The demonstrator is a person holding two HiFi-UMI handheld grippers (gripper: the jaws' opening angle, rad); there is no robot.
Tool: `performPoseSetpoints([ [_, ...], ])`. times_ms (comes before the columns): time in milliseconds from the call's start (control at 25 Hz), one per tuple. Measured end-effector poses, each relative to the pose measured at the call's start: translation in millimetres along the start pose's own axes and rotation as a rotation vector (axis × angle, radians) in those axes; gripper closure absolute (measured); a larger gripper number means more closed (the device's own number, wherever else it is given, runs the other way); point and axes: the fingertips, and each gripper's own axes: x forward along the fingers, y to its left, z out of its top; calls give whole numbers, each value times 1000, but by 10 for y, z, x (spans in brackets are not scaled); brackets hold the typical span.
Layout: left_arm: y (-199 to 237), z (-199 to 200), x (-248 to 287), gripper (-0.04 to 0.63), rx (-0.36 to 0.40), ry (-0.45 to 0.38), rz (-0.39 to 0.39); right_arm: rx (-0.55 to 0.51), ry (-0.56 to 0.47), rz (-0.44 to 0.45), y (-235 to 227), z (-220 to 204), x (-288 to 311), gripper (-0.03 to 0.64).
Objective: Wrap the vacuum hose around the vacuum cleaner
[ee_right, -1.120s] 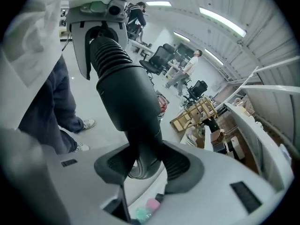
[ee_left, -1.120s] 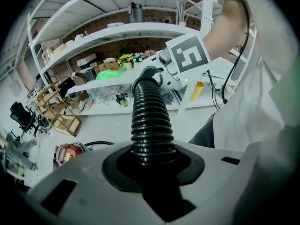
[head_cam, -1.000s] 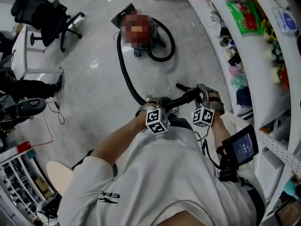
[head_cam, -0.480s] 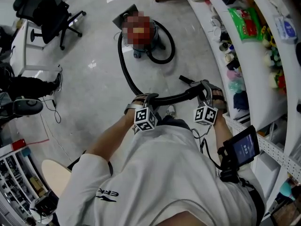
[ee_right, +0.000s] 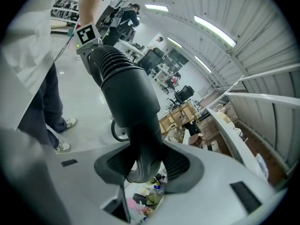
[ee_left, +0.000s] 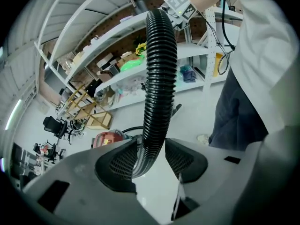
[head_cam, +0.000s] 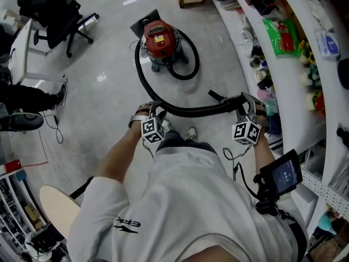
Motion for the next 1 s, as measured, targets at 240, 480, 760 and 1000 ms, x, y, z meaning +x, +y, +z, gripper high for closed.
performPoseSetpoints([
  [240,88,-4,106,376,86,-28,-39,2,16,-35,-237,100,-28,442],
  [480,470,-290,384,376,103,9,15,8,34,-67,-520,174,-120,442],
  [760,598,-314,628,414,76,-10,-39,-24,54,-78,-834,267,-51,442],
  [1000,389,-286,711,414,39,-33,-124,-115,77,-44,-1052,338,233,442],
])
